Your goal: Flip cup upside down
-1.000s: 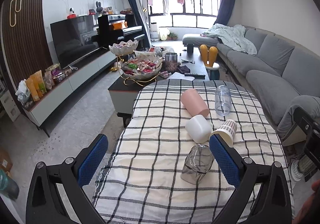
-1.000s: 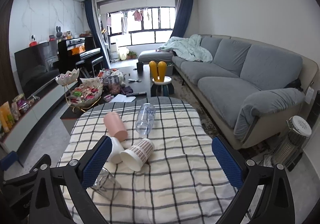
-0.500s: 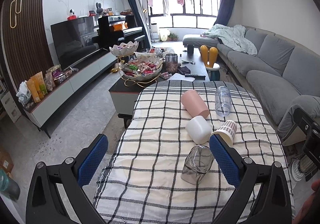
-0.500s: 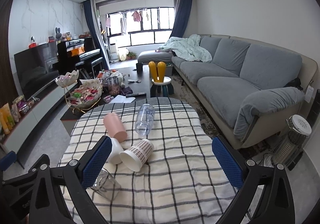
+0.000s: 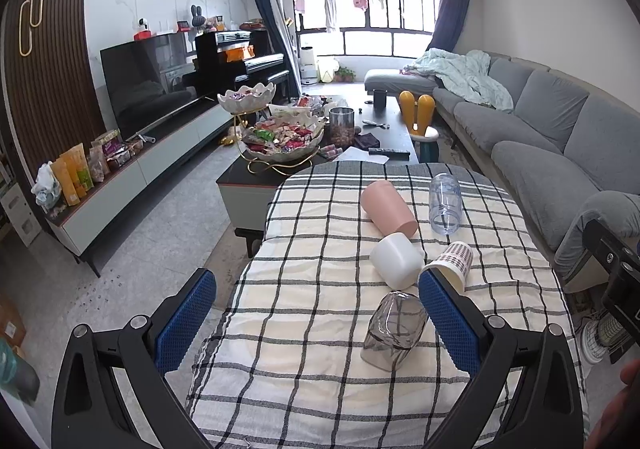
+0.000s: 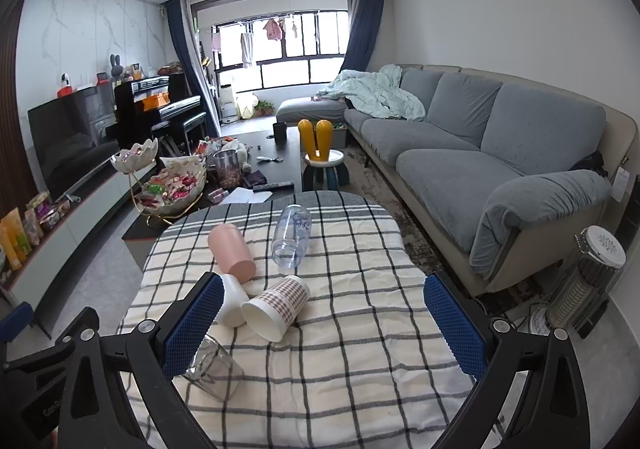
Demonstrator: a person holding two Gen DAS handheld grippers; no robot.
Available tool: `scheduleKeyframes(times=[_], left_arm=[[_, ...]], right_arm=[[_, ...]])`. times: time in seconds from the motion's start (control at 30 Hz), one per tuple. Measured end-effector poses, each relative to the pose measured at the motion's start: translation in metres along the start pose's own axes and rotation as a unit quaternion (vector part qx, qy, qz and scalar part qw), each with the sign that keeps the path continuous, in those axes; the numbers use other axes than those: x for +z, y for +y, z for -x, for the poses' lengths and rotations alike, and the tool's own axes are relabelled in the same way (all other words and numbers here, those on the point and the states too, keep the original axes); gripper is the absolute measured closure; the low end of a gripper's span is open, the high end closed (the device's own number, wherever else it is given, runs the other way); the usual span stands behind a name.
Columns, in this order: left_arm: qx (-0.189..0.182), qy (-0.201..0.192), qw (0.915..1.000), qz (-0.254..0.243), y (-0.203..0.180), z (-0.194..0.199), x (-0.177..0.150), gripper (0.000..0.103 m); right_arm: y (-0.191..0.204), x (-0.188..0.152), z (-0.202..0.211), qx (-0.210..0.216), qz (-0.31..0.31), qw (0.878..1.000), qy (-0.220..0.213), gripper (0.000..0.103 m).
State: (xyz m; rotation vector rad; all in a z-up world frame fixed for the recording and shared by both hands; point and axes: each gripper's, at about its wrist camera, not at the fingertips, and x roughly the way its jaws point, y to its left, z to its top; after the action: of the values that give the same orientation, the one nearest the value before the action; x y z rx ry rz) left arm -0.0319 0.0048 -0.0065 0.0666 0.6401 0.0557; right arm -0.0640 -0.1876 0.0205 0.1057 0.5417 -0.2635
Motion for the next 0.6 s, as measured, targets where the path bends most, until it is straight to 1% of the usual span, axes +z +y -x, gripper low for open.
scheduleKeyframes(times=[0.6], left_arm=[[-0.001,-0.002,1.0,-0.001,-0.0033,0.0013,0.0027,0.0]], right_arm=[[-0.0004,0.001,-0.0015,0.0,-0.001,1.0,0.001,0.002]])
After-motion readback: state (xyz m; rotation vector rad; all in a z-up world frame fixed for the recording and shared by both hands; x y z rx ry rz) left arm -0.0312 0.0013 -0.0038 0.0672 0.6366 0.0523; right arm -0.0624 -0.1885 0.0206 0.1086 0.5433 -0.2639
